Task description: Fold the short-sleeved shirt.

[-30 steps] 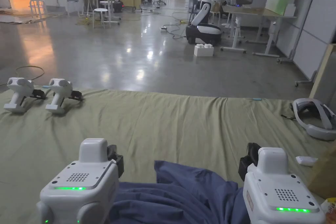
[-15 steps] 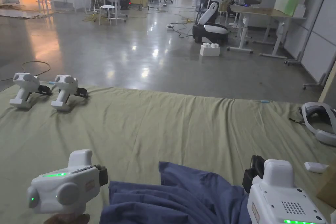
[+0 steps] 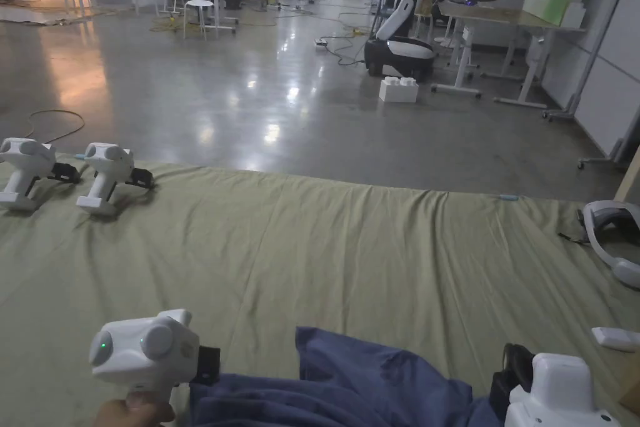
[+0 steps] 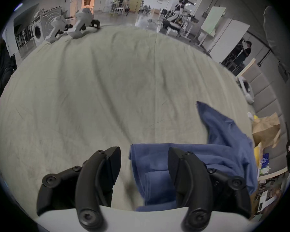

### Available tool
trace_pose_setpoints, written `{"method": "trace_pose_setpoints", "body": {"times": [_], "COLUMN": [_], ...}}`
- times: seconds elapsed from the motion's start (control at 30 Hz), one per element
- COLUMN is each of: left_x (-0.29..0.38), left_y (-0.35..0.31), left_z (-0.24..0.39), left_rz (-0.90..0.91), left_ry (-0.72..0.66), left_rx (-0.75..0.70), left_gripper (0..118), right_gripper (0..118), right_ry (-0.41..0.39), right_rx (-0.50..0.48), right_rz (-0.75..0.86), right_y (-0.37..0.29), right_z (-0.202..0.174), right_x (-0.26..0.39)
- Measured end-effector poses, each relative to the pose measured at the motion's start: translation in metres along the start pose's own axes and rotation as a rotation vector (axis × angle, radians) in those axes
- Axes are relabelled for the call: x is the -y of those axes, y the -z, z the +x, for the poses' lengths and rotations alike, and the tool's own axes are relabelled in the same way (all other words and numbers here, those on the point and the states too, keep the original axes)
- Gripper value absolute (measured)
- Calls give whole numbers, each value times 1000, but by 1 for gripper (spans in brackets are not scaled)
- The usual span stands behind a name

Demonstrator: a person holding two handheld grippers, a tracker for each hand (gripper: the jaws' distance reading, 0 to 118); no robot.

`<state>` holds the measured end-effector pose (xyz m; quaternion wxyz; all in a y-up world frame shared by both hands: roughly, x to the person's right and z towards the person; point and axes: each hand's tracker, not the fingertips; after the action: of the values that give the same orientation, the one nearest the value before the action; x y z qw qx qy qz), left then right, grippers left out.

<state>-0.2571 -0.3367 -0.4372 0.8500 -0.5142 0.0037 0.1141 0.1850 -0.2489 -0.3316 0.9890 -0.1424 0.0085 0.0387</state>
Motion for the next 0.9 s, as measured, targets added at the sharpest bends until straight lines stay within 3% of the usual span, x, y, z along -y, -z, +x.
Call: {"method": "trace_pose_setpoints", "body": {"times": [0.13, 0.27, 0.33, 0.47, 0.57, 0.7, 0.8, 0.9], "left_x": [5, 9, 14, 17, 8, 9, 12, 20], "left_y": [31, 29, 27, 25, 33, 8, -9, -22], "left_z": [6, 24, 34, 46, 30, 22, 21, 24], "left_rz": [-110, -36, -5, 11, 17, 83, 143, 164], "left_ry": [51, 93, 157, 238, 221, 181, 143, 145], "left_rx": [-72, -138, -160, -168, -125, -65, -26, -18], "left_gripper": [70, 69, 53, 10, 7, 7, 7, 7], "right_gripper": [8, 8, 8, 10, 24, 78, 79, 79], "right_ry": [6, 5, 8, 17, 11, 21, 19, -14], "right_rx": [8, 16, 18, -3, -35, -66, -116, -106], "right_rz": [-35, -64, -86, -171, -283, -421, -622, -786], "right_y": [11, 20, 26, 46, 69, 108, 143, 166], "right_z": [6, 14, 18, 30, 41, 54, 59, 57], "right_x": [10, 16, 17, 16, 13, 15, 26, 53]}}
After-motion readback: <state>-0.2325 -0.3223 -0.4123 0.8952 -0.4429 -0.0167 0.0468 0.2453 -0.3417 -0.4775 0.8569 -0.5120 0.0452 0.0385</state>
